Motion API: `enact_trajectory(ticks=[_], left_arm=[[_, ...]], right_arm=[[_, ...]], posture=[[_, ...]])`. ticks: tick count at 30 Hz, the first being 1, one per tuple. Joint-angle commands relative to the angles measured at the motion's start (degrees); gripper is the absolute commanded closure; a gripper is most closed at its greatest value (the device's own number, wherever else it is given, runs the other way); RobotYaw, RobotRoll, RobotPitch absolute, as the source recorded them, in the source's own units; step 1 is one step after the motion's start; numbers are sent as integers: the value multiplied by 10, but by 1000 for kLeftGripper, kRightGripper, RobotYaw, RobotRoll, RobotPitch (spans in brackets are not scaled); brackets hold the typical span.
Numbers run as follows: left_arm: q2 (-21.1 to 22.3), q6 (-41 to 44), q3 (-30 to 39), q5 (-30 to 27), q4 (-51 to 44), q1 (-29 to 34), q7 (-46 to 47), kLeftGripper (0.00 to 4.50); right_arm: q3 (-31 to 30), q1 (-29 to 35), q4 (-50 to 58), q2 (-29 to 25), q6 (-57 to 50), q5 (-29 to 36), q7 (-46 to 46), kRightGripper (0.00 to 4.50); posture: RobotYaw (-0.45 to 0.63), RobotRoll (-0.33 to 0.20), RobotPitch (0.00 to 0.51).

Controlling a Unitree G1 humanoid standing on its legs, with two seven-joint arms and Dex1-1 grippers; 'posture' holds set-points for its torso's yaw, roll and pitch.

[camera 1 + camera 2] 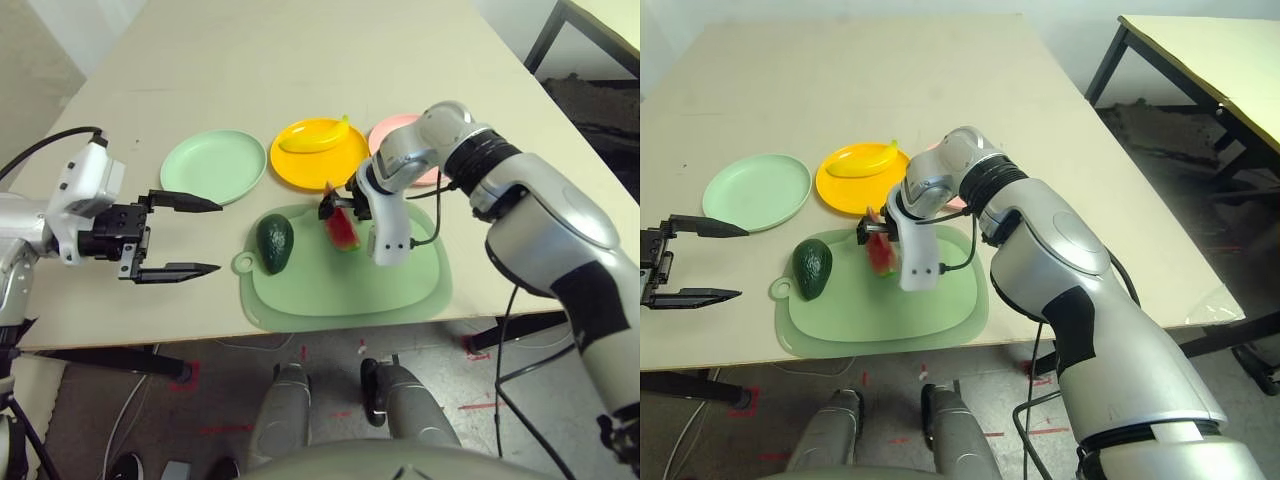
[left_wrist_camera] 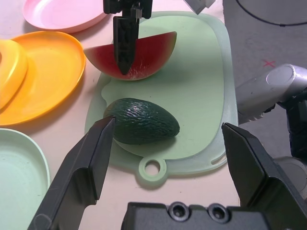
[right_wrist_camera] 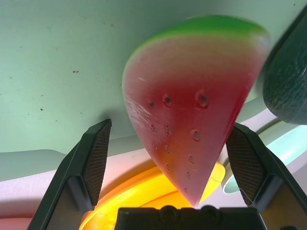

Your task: Place the fruits into color-matched plates.

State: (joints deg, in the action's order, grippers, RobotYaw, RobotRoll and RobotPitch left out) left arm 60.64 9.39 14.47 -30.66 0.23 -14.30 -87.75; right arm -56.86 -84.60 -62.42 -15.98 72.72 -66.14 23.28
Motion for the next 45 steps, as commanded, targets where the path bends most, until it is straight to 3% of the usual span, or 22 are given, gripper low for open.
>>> enact_trajectory(ticks=[1, 8, 12, 15, 16, 23, 33, 36, 43, 45], left_arm=[[5, -6, 6, 4, -5, 8, 1, 0], [1, -9, 0, 7, -3, 5, 5, 0], [0, -10, -5, 7, -1, -2, 7, 0], [0, -11, -8, 7, 0, -6, 7, 0], [0, -11, -8, 7, 2, -8, 6, 0], [0, -12, -16, 8, 10, -21, 0, 0], [-38, -7, -46, 2, -14, -54, 15, 0], [-39, -23, -51, 12, 5, -68, 10, 0], [-44, -61, -57, 43, 30, -83, 26, 0], [-47, -61, -53, 45, 33, -84, 36, 0]], right_arm=[[-28, 31, 4, 4, 23, -8, 7, 41], [-28, 35, -2, -5, 72, 20, 41, 41], [-22, 35, -7, -3, 76, 35, 57, 939], [-15, 38, -15, -1, 83, 59, 80, 2150], [-13, 38, -16, 0, 83, 67, 87, 2335], [6, 43, -29, -2, 93, 125, 145, 2338], [67, 9, -76, -6, 98, 332, 303, 2338], [93, 13, -80, -10, 51, 401, 380, 2338], [179, 2, -102, -29, -108, 434, 442, 2338], [182, 1, -104, -41, -122, 416, 433, 2338]], posture=[[190, 0, 191], [188, 0, 192], [188, 0, 192], [188, 0, 192], [180, 0, 190], [163, 0, 190], [123, 0, 188], [111, 0, 190], [114, 0, 195], [115, 0, 198]])
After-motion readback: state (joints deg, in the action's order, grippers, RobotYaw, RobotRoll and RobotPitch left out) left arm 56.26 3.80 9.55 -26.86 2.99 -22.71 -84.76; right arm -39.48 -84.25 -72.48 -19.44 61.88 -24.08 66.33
